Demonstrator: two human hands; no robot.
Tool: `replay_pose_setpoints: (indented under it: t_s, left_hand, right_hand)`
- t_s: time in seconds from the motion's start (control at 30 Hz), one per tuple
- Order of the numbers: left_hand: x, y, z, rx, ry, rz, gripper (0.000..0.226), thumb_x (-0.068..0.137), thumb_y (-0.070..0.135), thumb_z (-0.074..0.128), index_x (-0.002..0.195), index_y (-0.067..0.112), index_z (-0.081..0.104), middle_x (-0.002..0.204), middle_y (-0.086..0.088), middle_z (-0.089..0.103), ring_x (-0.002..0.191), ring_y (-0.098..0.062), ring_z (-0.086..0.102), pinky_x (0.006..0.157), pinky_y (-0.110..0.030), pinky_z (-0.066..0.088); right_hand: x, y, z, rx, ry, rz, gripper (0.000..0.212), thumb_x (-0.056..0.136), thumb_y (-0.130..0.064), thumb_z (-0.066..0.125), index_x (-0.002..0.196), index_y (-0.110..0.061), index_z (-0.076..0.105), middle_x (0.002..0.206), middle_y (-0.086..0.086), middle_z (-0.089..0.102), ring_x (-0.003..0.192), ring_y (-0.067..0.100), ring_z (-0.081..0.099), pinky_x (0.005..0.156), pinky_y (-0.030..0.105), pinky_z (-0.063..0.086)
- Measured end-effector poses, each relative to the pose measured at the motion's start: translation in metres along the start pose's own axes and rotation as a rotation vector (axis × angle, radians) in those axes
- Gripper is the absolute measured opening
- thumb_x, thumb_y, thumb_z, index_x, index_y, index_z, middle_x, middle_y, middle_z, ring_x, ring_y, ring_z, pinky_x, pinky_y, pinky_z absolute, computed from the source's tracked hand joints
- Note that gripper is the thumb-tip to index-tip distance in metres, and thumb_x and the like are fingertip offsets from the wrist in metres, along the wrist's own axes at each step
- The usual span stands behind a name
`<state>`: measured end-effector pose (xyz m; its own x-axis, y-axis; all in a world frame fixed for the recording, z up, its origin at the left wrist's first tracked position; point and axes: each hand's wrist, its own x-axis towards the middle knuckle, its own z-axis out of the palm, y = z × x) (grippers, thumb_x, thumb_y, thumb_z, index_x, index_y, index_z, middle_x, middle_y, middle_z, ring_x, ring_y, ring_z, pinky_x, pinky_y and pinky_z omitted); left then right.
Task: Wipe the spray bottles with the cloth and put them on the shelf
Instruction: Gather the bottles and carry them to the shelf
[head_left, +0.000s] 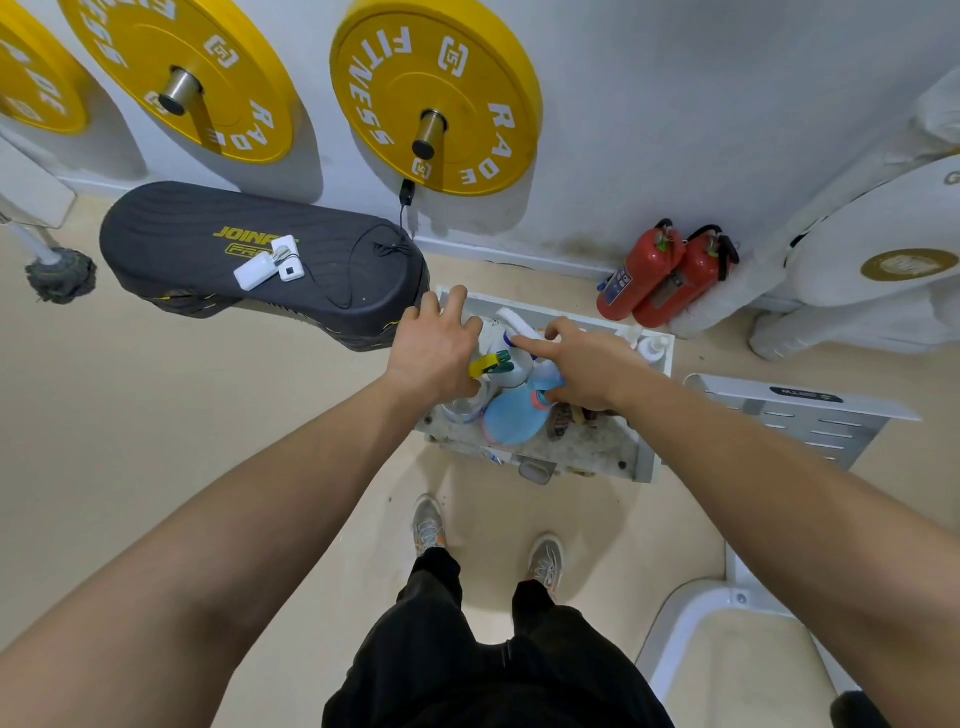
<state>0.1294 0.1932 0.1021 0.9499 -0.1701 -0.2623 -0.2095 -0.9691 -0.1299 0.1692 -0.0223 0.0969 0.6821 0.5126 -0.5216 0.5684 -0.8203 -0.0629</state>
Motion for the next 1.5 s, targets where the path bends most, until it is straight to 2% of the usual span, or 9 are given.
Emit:
replay_pose_setpoints:
  t_s: [0.23,0.43,0.63,0.8,0.97,1.1,1.27,1.4,1.5]
  left_hand:
    - [0.0,0.005,-0.002,-0.044,-0.005,-0.005,0.073,0.069,0.055,0.078,0.129,0.019,0.055,0.16,-0.013,0.017,0.132,-0.038,0.04,0.096,-0.045,0.046]
    - [-0.001,0.008,-0.005,-0.138,-0.048,0.035,0.095,0.07,0.06,0.078,0.149,0.03,0.034,0.167,-0.006,0.001,0.149,-0.04,0.017,0.114,-0.052,0.034]
    - [0.0,0.012,-0.008,-0.115,-0.059,0.044,0.098,0.074,0.061,0.076,0.154,0.034,0.025,0.168,-0.003,-0.003,0.151,-0.043,0.009,0.12,-0.054,0.024]
    - [0.001,0.014,-0.011,-0.103,-0.063,0.038,0.096,0.078,0.053,0.077,0.155,0.034,0.023,0.169,-0.001,-0.006,0.152,-0.044,0.006,0.121,-0.055,0.023]
    - [-0.001,0.021,-0.008,-0.119,-0.03,0.034,0.1,0.078,0.058,0.074,0.157,0.035,0.018,0.169,0.0,-0.007,0.152,-0.047,0.001,0.122,-0.057,0.02]
    - [-0.008,0.03,-0.016,-0.148,-0.007,0.006,0.094,0.081,0.059,0.071,0.157,0.033,0.023,0.169,-0.003,-0.003,0.152,-0.045,0.004,0.121,-0.056,0.021]
    - [-0.033,0.068,-0.044,-0.59,0.435,0.037,0.042,0.085,0.043,0.068,0.119,0.019,0.067,0.129,-0.003,0.06,0.121,-0.027,0.052,0.089,-0.043,0.052]
    - [-0.047,0.112,-0.062,-1.184,-0.037,0.002,0.06,0.072,0.059,0.079,0.123,0.034,0.061,0.114,0.012,0.069,0.107,-0.006,0.063,0.09,-0.025,0.05]
    - [-0.048,0.135,-0.063,-1.375,-0.022,-0.019,0.026,0.081,0.037,0.082,0.102,0.026,0.071,0.095,0.011,0.073,0.09,-0.004,0.068,0.08,-0.022,0.052]
  right_hand:
    - [-0.009,-0.007,0.009,0.043,0.083,-0.017,0.1,0.081,-0.065,0.07,0.157,-0.047,0.008,0.142,0.005,0.038,0.084,0.03,0.06,0.071,0.038,0.053]
    - [-0.021,-0.005,0.012,0.195,0.187,0.037,0.115,0.074,-0.066,0.077,0.161,-0.036,0.007,0.141,0.004,0.036,0.086,0.031,0.062,0.069,0.034,0.047]
    - [-0.041,0.003,0.011,0.535,0.272,0.161,0.111,0.073,-0.056,0.082,0.159,-0.035,0.015,0.142,0.003,0.039,0.119,0.023,0.055,0.094,0.041,0.052]
    - [-0.056,0.01,0.013,0.617,0.283,0.214,0.107,0.076,-0.05,0.082,0.159,-0.032,0.018,0.141,0.002,0.042,0.126,0.019,0.05,0.096,0.038,0.048]
    - [-0.066,0.01,0.01,0.679,0.337,0.227,0.093,0.079,-0.044,0.082,0.154,-0.025,0.033,0.113,-0.007,0.045,0.098,0.008,0.046,0.083,0.025,0.039]
    - [-0.069,0.013,0.011,0.866,0.344,0.305,0.053,0.083,-0.046,0.078,0.126,-0.021,0.061,0.078,-0.011,0.053,0.071,0.009,0.051,0.062,0.024,0.037]
    - [-0.086,0.016,0.005,1.167,0.436,0.37,0.035,0.097,-0.051,0.059,0.091,-0.019,0.072,0.077,-0.008,0.064,0.075,0.008,0.058,0.068,0.024,0.041]
    - [-0.107,0.025,0.004,1.561,0.444,0.415,0.05,0.1,-0.056,0.05,0.087,-0.016,0.077,0.091,0.003,0.077,0.093,0.026,0.073,0.092,0.041,0.056]
    - [-0.129,0.036,0.004,1.743,0.431,0.421,0.054,0.102,-0.054,0.047,0.091,-0.009,0.074,0.092,0.011,0.077,0.089,0.028,0.073,0.093,0.046,0.057]
